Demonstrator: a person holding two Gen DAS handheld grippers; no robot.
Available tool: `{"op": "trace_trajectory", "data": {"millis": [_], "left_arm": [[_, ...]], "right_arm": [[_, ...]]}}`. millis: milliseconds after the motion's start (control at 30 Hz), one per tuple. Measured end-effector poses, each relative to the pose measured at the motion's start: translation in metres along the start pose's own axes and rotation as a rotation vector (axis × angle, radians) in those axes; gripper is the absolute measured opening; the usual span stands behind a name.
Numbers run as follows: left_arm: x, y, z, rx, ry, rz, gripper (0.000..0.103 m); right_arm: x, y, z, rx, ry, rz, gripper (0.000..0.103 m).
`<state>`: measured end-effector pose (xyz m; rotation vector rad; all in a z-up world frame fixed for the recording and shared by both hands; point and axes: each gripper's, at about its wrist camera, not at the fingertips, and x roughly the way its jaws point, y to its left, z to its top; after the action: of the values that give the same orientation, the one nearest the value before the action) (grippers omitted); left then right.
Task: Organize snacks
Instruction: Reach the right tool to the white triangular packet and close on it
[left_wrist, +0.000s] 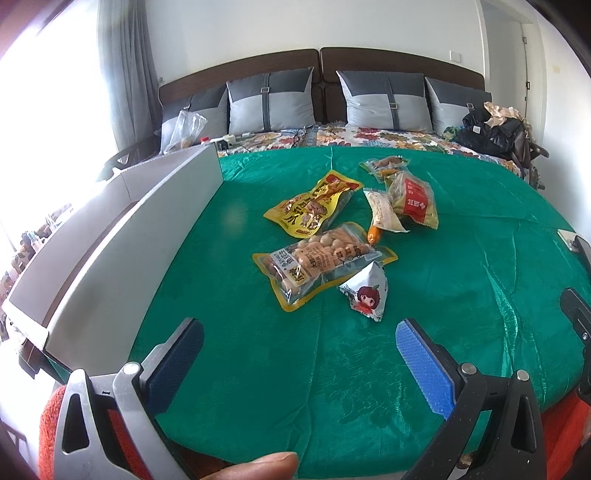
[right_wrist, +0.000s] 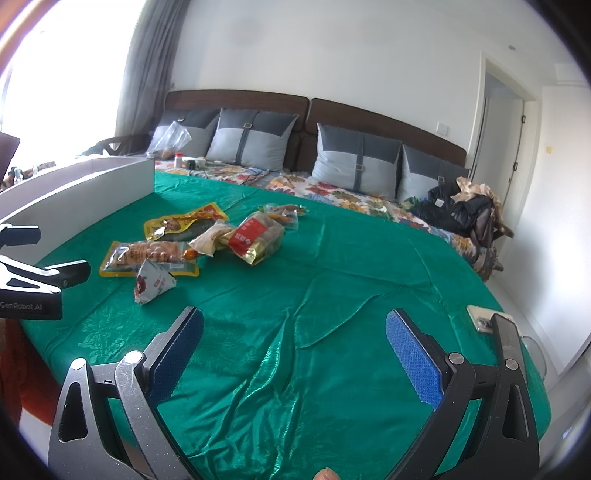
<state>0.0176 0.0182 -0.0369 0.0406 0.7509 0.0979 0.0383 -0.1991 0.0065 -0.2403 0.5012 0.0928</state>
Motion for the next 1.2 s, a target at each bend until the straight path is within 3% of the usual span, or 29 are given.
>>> {"op": "trace_trajectory", "data": {"millis": [200, 400, 833, 1200], "left_arm": [[0.037, 0.015, -0.015, -0.07, 0.168, -0.036, 0.103], [0.063, 0.02, -0.026, -0.102, 0.265, -0.048, 0.103], [0.068, 0.016, -0.032, -0.074, 0.28, -0.043, 0.103], [0.073, 0.021, -0.028, -0.047, 0.293, -0.066, 0.103]], "right_arm": [[0.009, -0.007, -0.004, 0.04, 0.052, 0.009, 0.101], [0.041, -0.023, -0.023, 0.128, 0.235, 0.012, 0.101], [0.068, -0.025, -0.048, 0.136, 0.395, 0.015, 0.101], [0.071, -0.022, -0.055, 0.144, 0.43, 0.025, 0.101]]}}
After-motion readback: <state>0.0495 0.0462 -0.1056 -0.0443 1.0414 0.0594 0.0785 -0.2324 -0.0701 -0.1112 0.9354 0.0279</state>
